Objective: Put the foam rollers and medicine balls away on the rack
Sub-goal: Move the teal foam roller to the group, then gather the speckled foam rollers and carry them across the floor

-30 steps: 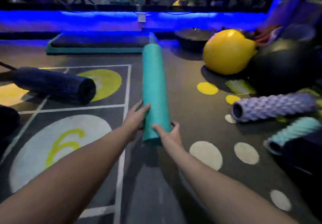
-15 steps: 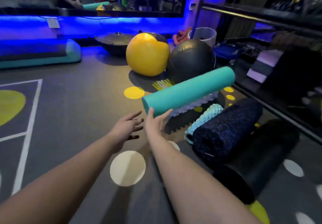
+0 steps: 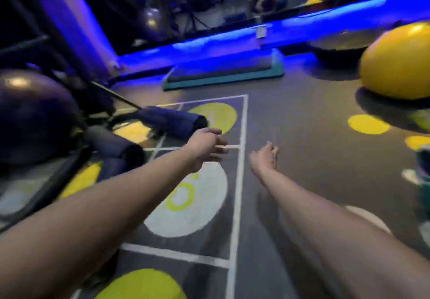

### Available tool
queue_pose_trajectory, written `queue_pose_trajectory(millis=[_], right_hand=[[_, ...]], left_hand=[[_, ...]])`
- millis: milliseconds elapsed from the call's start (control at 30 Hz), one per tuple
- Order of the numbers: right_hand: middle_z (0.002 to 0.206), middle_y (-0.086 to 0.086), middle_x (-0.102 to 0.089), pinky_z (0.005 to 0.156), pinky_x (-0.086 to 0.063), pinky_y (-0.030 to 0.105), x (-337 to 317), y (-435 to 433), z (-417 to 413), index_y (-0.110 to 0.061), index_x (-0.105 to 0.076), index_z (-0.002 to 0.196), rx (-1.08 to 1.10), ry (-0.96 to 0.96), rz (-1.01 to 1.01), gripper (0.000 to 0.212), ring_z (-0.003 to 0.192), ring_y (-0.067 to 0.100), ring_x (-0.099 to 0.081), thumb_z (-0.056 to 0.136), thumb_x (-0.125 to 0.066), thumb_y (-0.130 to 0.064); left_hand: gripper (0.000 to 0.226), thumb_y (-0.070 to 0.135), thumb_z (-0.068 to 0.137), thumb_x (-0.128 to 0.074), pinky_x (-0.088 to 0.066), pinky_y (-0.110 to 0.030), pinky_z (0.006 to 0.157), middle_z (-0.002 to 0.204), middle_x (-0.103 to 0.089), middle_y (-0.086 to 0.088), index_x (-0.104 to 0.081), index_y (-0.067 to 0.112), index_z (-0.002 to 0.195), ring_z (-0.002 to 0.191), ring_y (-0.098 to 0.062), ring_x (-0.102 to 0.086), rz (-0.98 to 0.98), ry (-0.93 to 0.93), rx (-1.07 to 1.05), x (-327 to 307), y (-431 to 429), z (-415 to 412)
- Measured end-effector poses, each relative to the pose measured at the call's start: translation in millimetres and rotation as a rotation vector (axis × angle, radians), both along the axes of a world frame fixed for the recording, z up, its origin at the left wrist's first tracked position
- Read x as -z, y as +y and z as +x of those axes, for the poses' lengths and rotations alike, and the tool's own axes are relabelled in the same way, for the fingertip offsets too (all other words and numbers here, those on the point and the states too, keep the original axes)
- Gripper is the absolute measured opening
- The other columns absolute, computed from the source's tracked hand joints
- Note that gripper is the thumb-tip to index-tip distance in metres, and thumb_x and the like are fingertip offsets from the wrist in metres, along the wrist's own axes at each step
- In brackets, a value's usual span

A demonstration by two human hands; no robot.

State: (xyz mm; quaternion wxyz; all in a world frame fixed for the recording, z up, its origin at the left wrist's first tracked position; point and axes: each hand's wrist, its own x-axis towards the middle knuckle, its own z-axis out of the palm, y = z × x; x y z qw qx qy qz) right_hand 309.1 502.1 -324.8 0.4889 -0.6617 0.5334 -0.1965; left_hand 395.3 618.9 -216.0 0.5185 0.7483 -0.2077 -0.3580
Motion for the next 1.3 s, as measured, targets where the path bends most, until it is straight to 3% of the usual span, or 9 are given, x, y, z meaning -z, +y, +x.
queue_pose_trajectory(millis=[200,333,433,500,633,733,867,967,1300], right_hand=[[0.148,0.024,-0.039,0.112,-0.031,0.033,-42.1,177.6,153.9,0.004,-0.037,0.146,-0.493,-0.152,-0.066,0.06,0.137,0.037,-0.038,0.094,-0.047,-0.022],[0.15,0.017,-0.039,0.111,-0.031,0.031,-4.4,249.7,203.9,-0.002,-0.035,0.148,-0.735,-0.021,-0.075,0.052,0.139,0.031,-0.039,0.1,-0.05,-0.017],[0.151,0.016,-0.042,0.117,-0.031,0.032,35.8,273.0,219.5,-0.006,-0.038,0.149,-0.79,0.063,-0.067,0.054,0.14,0.027,-0.042,0.099,-0.052,-0.02],[0.151,0.016,-0.042,0.118,-0.03,0.035,60.1,279.0,224.6,-0.006,-0.037,0.15,-0.821,0.143,-0.068,0.055,0.142,0.027,-0.041,0.099,-0.052,-0.02],[0.15,0.012,-0.045,0.115,-0.034,0.036,82.7,283.8,229.4,-0.011,-0.033,0.152,-0.84,0.245,0.027,0.057,0.136,0.027,-0.046,0.101,-0.051,-0.028],[0.13,0.005,-0.06,0.108,-0.044,0.038,90.4,287.7,231.6,-0.015,-0.034,0.152,-0.818,0.197,0.199,0.068,0.12,0.026,-0.059,0.097,-0.057,-0.048],[0.121,0.003,-0.069,0.074,-0.06,0.025,104.8,297.5,218.3,-0.018,-0.046,0.139,-0.684,-0.078,0.67,0.075,0.095,0.021,-0.074,0.083,-0.072,-0.061],[0.115,0.005,-0.075,0.089,-0.061,0.043,114.9,277.4,187.7,-0.022,-0.053,0.136,-0.536,-0.148,0.675,0.095,0.097,0.024,-0.076,0.061,-0.082,-0.073],[0.115,0.007,-0.075,0.093,-0.058,0.051,58.5,72.9,32.6,-0.02,-0.06,0.13,0.021,-0.399,0.441,0.091,0.102,0.029,-0.074,0.058,-0.084,-0.071]], left_hand=[[0.024,0.004,0.099,-0.052,-0.039,-0.016,0.042,0.08,-0.064,-0.006,-0.059,0.007,0.122,0.059,-0.015,-0.055,0.104,-0.226,-0.229,-17.0,173.7,134.8],[0.031,0.031,0.096,-0.064,-0.048,-0.028,0.075,0.113,-0.072,-0.008,-0.065,0.013,0.121,0.096,-0.023,-0.066,0.311,-0.539,-0.476,55.9,270.7,198.2],[0.099,0.078,0.071,-0.068,-0.043,-0.037,0.103,0.14,-0.056,-0.014,-0.045,0.016,0.145,0.127,-0.033,-0.054,0.66,-0.573,-0.425,124.4,335.5,227.2],[0.147,0.096,0.045,-0.065,-0.037,-0.048,0.113,0.161,-0.028,-0.013,-0.006,0.027,0.161,0.142,-0.037,-0.039,0.862,-0.446,-0.328,158.1,362.0,232.7],[0.156,0.084,0.044,-0.078,-0.039,-0.059,0.105,0.163,-0.02,-0.009,0.017,0.036,0.157,0.142,-0.041,-0.035,0.99,-0.416,-0.317,176.6,376.5,239.4],[0.134,0.068,0.053,-0.087,-0.047,-0.042,0.102,0.148,-0.044,-0.006,-0.013,0.031,0.157,0.132,-0.032,-0.05,0.72,-0.289,-0.42,176.1,374.1,243.0],[0.054,0.037,0.082,-0.081,-0.057,-0.02,0.07,0.102,-0.076,0.003,-0.057,0.025,0.128,0.089,-0.015,-0.074,0.08,0.198,-0.468,193.2,341.1,208.7],[0.064,0.041,0.08,-0.08,-0.059,-0.025,0.074,0.115,-0.075,0.002,-0.052,0.029,0.136,0.098,-0.015,-0.075,-0.097,0.292,-0.43,216.6,303.4,180.1],[0.061,0.046,0.084,-0.077,-0.054,-0.018,0.085,0.124,-0.067,0.012,-0.045,0.034,0.135,0.099,0.0,-0.07,-0.266,0.126,0.038,147.5,70.8,71.7]])
